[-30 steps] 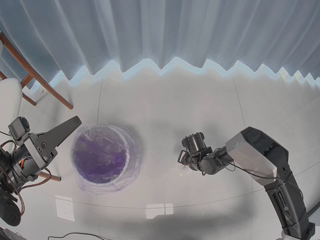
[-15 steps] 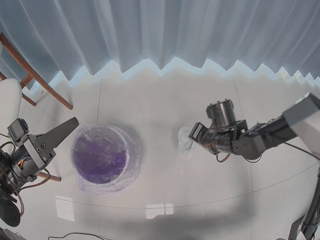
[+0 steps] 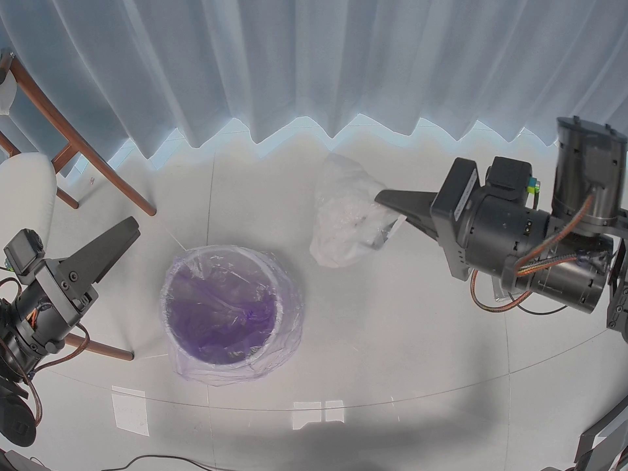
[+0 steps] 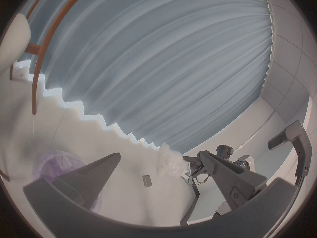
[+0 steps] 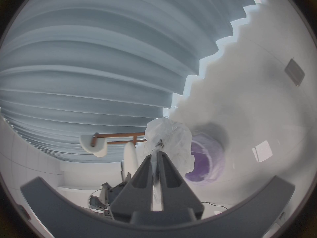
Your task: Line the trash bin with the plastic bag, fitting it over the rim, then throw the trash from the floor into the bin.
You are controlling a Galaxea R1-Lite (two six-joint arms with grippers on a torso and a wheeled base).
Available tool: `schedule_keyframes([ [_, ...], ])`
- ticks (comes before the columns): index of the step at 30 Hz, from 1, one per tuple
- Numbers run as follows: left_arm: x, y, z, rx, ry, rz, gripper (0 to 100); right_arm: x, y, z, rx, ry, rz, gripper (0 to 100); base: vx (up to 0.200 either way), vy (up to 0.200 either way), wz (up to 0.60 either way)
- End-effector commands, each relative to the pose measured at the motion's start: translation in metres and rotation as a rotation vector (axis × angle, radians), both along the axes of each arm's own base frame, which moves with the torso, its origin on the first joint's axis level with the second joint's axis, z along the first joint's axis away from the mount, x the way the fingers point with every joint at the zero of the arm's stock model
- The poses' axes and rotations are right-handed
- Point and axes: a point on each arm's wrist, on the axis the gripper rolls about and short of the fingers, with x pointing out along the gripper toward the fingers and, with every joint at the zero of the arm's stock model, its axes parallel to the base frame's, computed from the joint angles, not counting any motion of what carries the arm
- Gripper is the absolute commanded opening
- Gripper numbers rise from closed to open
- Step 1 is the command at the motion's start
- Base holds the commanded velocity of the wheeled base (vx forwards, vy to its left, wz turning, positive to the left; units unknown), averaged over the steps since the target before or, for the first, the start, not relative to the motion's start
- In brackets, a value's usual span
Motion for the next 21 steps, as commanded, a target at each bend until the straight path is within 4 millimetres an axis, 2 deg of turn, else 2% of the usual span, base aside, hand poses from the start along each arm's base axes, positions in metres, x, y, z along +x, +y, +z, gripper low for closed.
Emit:
schedule_keyframes([
  [1,-0.018,0.001,0.017,-0.024,-0.105,-0.006,100,-0.006,0.034,-0.046,-0.025,0.022,0.099,0,0.000,0.200,0.00],
  [5,-0.027,0.001,0.025,-0.031,-0.151,-0.028,100,0.009,0.057,-0.074,-0.072,0.001,0.099,0,0.000,0.200,0.00],
  [6,-0.027,0.001,0.025,-0.031,-0.151,-0.028,100,0.009,0.057,-0.074,-0.072,0.001,0.099,0,0.000,0.200,0.00],
  [8,-0.035,0.002,0.031,-0.036,-0.199,-0.041,100,0.018,0.070,-0.094,-0.090,-0.016,0.093,0,0.000,0.200,0.00],
  [11,-0.049,0.000,0.034,-0.012,-0.248,-0.130,100,0.021,0.079,-0.109,-0.115,-0.017,0.105,0,0.000,0.200,0.00],
  [13,-0.071,0.003,0.033,0.057,-0.309,-0.280,100,0.027,0.091,-0.129,-0.162,0.000,0.116,0,0.000,0.200,0.00],
  [16,-0.083,0.005,0.034,0.110,-0.352,-0.370,100,0.033,0.097,-0.146,-0.199,0.018,0.117,0,0.000,0.000,0.00],
  [21,-0.089,0.010,0.039,0.132,-0.360,-0.344,100,0.045,0.092,-0.166,-0.252,0.055,0.089,0,0.000,0.000,0.00],
])
